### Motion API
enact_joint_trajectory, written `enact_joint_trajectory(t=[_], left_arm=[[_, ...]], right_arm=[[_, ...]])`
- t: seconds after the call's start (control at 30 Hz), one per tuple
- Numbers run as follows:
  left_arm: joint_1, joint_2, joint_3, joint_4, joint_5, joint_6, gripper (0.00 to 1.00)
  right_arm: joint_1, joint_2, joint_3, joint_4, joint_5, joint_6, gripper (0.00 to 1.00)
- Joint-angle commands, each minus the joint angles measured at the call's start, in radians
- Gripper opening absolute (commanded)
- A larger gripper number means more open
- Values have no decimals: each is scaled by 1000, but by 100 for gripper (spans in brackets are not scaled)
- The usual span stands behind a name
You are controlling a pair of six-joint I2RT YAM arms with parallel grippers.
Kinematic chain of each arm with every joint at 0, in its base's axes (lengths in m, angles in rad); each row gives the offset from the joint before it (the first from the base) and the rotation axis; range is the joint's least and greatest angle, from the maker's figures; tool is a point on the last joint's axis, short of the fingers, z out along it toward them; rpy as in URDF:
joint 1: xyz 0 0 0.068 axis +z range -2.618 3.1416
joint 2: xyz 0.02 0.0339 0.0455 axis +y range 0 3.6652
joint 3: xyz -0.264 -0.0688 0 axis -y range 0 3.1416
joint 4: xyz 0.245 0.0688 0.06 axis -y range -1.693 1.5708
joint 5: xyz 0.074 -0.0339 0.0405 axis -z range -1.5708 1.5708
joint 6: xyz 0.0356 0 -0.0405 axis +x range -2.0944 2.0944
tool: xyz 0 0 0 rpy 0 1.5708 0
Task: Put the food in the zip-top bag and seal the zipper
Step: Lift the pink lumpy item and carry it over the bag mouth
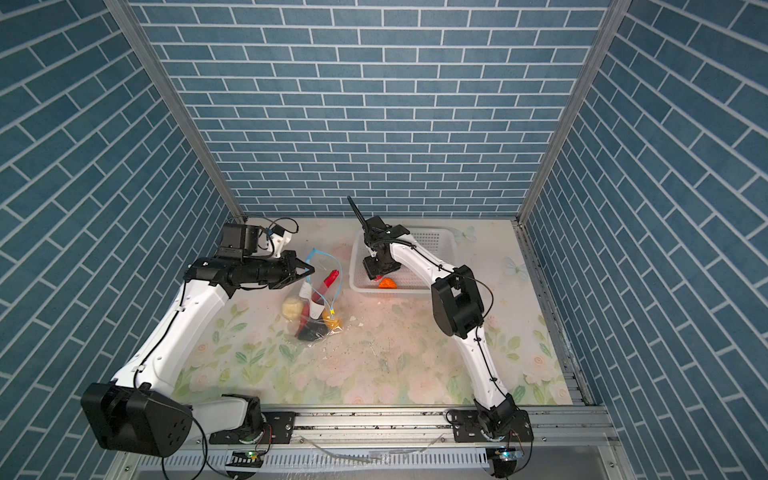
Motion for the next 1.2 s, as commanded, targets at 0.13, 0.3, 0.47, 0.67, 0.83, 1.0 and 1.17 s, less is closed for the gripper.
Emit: enact_joint_trajectory(t=[0.13,0.3,0.47,0.67,0.83,1.0,1.17], left_arm=[[-7,32,36,-25,-1,8,0],[-9,48,54,-64,-2,29,0],[-16,54,73,-84,-5,41,0],[-32,76,94,-82,-21,40,0],[-46,106,122,-79,-37,33,0],[-62,134,148,-72,-63,20,0],[-78,150,162,-70,-81,5,0]], right_arm=[[-1,-145,-75,0,9,25,56],[-1,-213,-121,-4,6,28,55],[5,-286,-149,-29,-21,5,54],[17,-387,-185,-50,-71,-55,54],[23,-443,-181,-70,-138,-107,53],[41,-490,-175,-70,-254,-196,52],[67,-500,-135,-90,-323,-250,51]])
